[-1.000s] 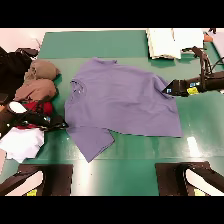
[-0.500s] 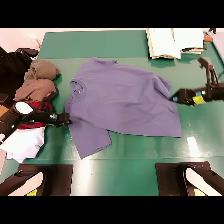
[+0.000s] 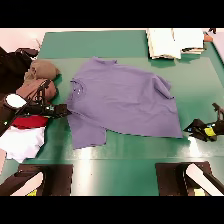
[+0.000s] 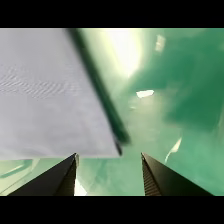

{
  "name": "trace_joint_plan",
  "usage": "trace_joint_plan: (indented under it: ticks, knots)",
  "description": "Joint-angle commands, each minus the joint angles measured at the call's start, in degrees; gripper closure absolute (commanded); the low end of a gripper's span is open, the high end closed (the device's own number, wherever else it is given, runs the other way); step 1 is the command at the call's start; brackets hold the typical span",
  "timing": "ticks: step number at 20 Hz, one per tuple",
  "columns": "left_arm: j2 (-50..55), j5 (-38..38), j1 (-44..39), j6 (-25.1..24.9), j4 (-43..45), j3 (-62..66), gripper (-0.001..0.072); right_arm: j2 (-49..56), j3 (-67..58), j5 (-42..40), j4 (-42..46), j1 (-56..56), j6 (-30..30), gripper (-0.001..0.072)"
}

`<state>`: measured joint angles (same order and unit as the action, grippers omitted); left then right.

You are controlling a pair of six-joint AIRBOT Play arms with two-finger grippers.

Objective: Fold the shirts.

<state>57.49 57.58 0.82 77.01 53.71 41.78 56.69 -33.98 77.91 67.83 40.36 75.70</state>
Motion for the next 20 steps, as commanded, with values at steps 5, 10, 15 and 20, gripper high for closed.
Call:
trace_joint_plan:
  ticks: [5,10,15,20]
  knots:
    - [-0.1,0.1,0.0,-0.1,-0.1,0.3,0.0686,8.8,2.4,-5.2,-5.8,-8.5,-0.8,0.0326]
    - [-2.4,1.0,0.0,-0.2,0.2,1.0,0.0687,5.9,0.1,-6.3,-8.5,-17.1,-1.7,0.0697]
    - [-13.8,2.1,0.0,0.7,0.4,17.2,0.0687,-8.0,-19.6,-2.9,-10.0,-20.8,-1.6,0.0698]
    - [-18.6,1.6,0.0,0.8,1.4,47.7,0.0687,-16.0,-48.0,-5.5,-9.1,-21.2,-1.6,0.0698]
